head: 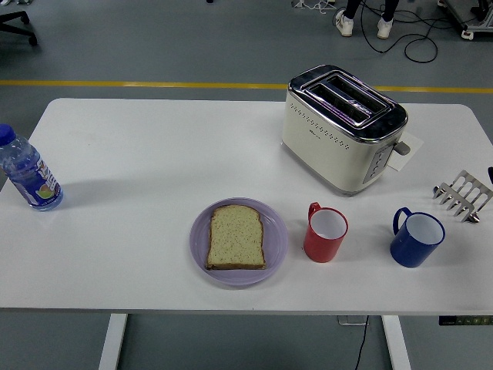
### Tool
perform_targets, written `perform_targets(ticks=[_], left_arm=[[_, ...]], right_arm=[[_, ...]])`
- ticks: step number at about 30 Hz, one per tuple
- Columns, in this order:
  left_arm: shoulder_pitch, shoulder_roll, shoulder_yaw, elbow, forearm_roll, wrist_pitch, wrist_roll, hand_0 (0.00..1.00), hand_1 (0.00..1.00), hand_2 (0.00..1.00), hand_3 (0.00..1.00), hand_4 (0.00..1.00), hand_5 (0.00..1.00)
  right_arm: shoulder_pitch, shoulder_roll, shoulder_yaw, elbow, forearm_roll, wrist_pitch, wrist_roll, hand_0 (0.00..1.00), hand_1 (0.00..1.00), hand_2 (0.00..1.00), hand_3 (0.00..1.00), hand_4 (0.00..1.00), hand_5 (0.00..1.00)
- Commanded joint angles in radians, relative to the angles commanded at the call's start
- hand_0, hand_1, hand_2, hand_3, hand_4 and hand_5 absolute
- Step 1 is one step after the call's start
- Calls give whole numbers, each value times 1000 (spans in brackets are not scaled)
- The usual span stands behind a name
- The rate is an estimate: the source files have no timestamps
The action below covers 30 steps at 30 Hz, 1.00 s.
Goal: Pick up the cup,pour liquid into bread,place the cup on the desk
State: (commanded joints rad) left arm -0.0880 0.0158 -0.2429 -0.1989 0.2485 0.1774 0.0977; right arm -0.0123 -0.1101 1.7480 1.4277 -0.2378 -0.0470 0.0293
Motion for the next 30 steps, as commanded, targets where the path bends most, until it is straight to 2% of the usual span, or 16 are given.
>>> perform_targets(ticks=[30], left_arm=[[8, -2, 10, 1, -3, 0, 0, 633, 639, 651, 503, 239, 863]], right_arm=[[-6, 0, -12, 3, 16, -2, 17, 662, 587, 655, 623, 659, 255]])
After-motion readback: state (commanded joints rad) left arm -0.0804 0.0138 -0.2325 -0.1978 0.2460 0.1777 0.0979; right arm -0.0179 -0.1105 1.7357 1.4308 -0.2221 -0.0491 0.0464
